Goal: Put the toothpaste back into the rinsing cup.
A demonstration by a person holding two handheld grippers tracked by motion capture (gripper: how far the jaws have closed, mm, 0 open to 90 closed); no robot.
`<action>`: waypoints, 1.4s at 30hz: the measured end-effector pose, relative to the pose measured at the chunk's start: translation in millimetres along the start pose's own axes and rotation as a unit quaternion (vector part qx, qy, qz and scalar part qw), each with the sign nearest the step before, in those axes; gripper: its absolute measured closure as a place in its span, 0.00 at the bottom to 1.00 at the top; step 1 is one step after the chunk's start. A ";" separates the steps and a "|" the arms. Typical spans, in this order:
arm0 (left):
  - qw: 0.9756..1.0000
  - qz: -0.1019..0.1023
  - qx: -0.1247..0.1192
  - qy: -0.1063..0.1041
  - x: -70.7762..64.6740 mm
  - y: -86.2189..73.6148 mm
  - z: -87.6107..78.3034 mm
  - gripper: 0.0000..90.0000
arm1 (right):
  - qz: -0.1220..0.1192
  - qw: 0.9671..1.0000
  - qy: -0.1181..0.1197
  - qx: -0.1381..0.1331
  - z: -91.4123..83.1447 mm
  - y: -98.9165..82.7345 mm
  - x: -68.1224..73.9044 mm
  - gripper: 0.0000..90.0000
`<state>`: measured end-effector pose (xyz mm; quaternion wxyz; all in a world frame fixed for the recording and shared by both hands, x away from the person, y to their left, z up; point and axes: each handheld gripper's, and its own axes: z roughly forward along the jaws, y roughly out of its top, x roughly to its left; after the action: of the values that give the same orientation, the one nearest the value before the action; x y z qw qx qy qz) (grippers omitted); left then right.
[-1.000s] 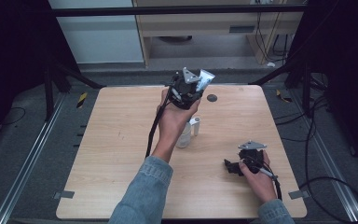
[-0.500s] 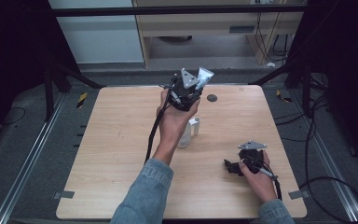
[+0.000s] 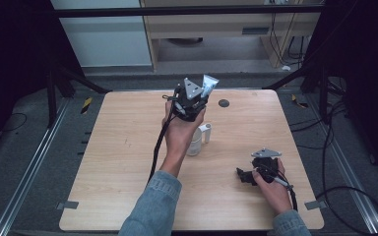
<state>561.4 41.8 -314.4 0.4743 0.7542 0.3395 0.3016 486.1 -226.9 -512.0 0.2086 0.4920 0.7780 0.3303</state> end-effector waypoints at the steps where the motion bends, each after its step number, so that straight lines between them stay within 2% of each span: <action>1: 1.000 0.003 -0.007 0.004 1.8 -1.3 -0.8 0.87 | 0.000 1.000 0.000 0.000 -0.3 -0.2 0.2 0.01; 3: 1.000 0.004 -0.010 0.006 2.8 -2.0 -1.7 0.87 | -0.002 1.000 0.001 0.000 -0.5 -0.5 0.2 0.01; 4: 1.000 0.003 -0.017 0.008 3.8 -3.0 -2.8 0.87 | -0.011 1.000 -0.004 -0.002 0.4 -1.0 -0.7 0.01; 9: 0.999 -0.001 -0.038 0.010 6.4 -11.3 -7.3 0.87 | -0.006 1.000 -0.002 -0.004 0.3 -0.8 -0.1 0.01; 15: 0.999 -0.013 -0.043 0.006 6.9 -19.7 -6.8 0.87 | -0.006 1.000 -0.002 -0.004 0.3 -0.8 -0.1 0.01; 19: 0.999 -0.014 -0.050 0.007 6.2 -24.7 -6.1 0.87 | -0.006 1.000 -0.003 -0.003 0.3 -0.8 -0.1 0.01; 21: 0.998 -0.011 -0.061 0.009 6.0 -29.7 -6.0 0.87 | -0.006 1.000 -0.003 -0.003 0.3 -0.8 -0.1 0.01; 30: 0.998 -0.031 -0.056 0.004 6.9 -44.0 0.3 0.87 | -0.006 1.000 -0.002 -0.004 0.3 -0.8 -0.2 0.01; 42: 0.998 -0.035 -0.058 0.007 5.1 -61.7 6.7 0.87 | -0.007 1.000 -0.002 -0.005 0.5 -0.9 -0.2 0.01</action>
<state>555.7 62.2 -373.0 0.5252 0.7108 0.3511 0.3093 485.9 -227.3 -513.0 0.2149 0.4867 0.7793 0.3313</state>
